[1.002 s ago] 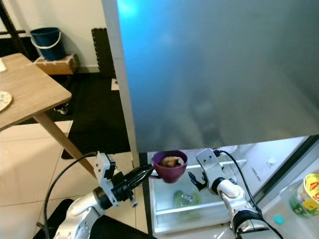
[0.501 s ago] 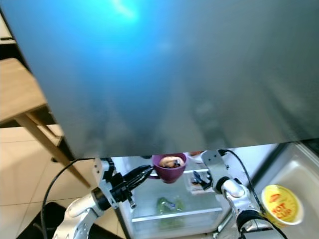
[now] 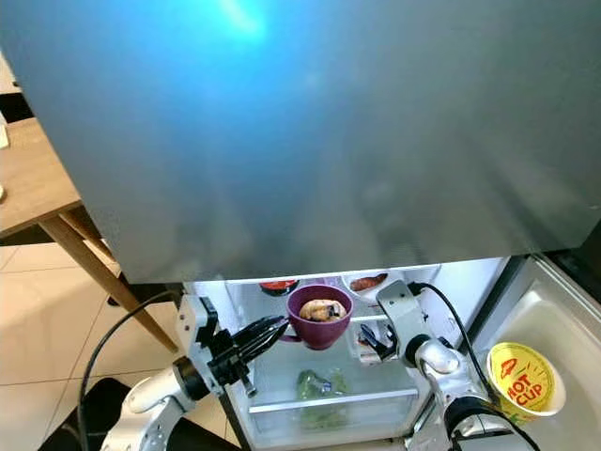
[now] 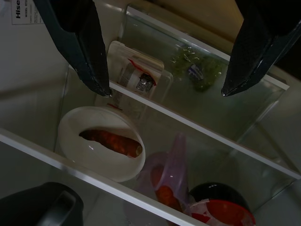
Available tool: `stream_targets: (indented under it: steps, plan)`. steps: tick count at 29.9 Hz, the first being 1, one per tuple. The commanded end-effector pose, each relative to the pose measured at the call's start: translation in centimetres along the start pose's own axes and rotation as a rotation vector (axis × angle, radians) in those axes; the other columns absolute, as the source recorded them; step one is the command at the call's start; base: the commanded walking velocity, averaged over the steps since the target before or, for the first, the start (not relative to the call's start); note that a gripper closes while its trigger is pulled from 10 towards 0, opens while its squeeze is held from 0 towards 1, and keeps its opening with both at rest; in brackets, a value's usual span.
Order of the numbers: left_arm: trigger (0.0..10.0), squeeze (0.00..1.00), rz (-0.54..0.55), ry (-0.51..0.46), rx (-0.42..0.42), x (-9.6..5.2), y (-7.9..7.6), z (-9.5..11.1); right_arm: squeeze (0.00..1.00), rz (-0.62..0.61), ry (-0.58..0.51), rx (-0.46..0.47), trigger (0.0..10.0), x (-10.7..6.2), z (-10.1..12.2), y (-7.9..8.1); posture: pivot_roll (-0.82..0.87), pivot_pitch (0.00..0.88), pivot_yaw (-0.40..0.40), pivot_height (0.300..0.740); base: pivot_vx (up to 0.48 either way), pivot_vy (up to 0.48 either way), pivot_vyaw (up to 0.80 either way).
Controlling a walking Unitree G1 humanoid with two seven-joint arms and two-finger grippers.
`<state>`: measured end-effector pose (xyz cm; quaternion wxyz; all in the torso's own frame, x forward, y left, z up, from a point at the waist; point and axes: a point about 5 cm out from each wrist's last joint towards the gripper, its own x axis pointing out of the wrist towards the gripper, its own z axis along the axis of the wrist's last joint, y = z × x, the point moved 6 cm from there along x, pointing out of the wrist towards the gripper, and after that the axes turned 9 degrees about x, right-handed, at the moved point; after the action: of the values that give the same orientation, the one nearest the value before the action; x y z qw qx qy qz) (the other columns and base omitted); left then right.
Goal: Restocking fridge
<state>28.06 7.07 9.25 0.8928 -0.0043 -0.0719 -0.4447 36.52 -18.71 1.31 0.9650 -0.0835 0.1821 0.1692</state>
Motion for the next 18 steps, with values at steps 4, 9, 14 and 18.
stream_targets:
  steps: [4,9,14,18]
  plan:
    - [10.0,0.0,0.017,0.002,0.041,-0.5,0.6,0.2,0.0,-0.028,0.018,0.02,10.0,-0.2,-0.2,-0.8,-0.03,0.038,-0.001,0.74,0.0,0.0,0.0]
    - [10.0,0.0,0.035,0.025,0.072,-0.9,1.2,0.0,0.0,-0.05,0.032,0.025,10.0,-0.3,-0.2,-1.5,-0.03,0.039,-0.001,0.735,0.0,0.0,0.0]
    - [10.0,0.0,0.042,0.027,0.105,-0.8,1.4,0.1,0.0,-0.048,0.006,0.037,10.0,-0.3,0.4,-1.9,-0.03,0.039,-0.001,0.72,0.0,0.0,0.0]
    - [10.0,0.0,0.064,-0.006,0.134,-0.4,1.4,0.6,0.0,-0.062,-0.015,0.05,10.0,-0.5,1.0,-2.6,-0.03,0.042,-0.001,0.7,0.0,0.0,0.0]
